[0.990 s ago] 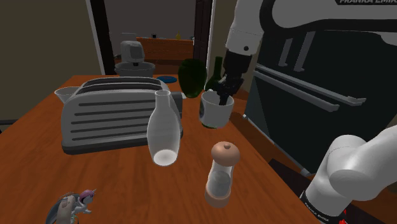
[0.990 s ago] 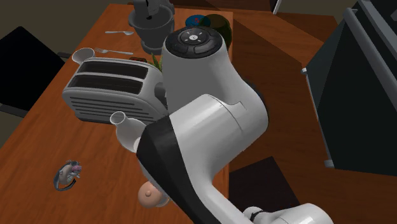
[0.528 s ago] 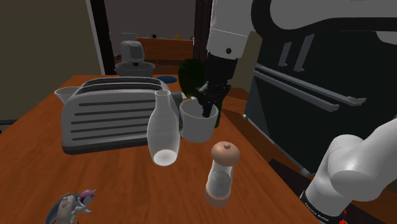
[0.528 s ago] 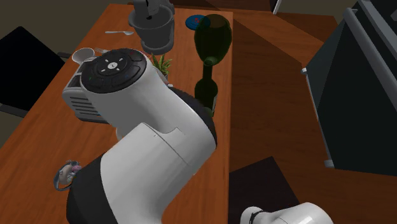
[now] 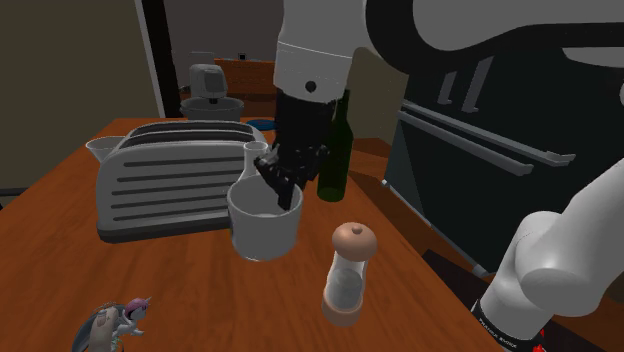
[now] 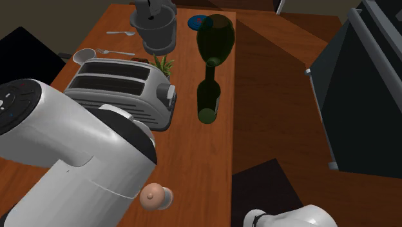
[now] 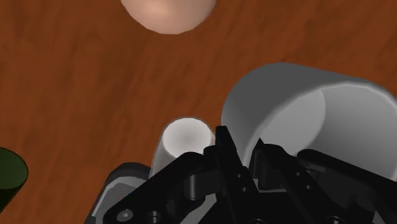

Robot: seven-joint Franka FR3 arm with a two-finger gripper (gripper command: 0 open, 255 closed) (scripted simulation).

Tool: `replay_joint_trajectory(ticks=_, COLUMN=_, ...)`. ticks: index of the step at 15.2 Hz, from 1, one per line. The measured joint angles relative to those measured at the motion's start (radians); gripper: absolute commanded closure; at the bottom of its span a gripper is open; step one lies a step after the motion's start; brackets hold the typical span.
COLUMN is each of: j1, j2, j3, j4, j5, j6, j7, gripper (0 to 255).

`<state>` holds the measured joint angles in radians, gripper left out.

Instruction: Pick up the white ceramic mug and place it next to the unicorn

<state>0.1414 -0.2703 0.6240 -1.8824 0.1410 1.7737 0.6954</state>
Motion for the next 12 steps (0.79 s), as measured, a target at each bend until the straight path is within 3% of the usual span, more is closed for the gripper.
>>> replay_joint_trajectory(ticks=4, j1=0.014, j2=0.122, j3=0.097, j4=0.110, j5=-0.074, j6=-0.005, j7=0.131, gripper=255)
replay_joint_trajectory(ticks=7, j1=0.048, j2=0.261, j3=0.177, j4=0.236, j5=-0.178, j6=-0.028, j7=0.257, gripper=255)
replay_joint_trajectory(ticks=12, j1=0.061, j2=0.295, j3=0.190, j4=0.212, j5=-0.207, j6=0.019, j7=0.293, gripper=255)
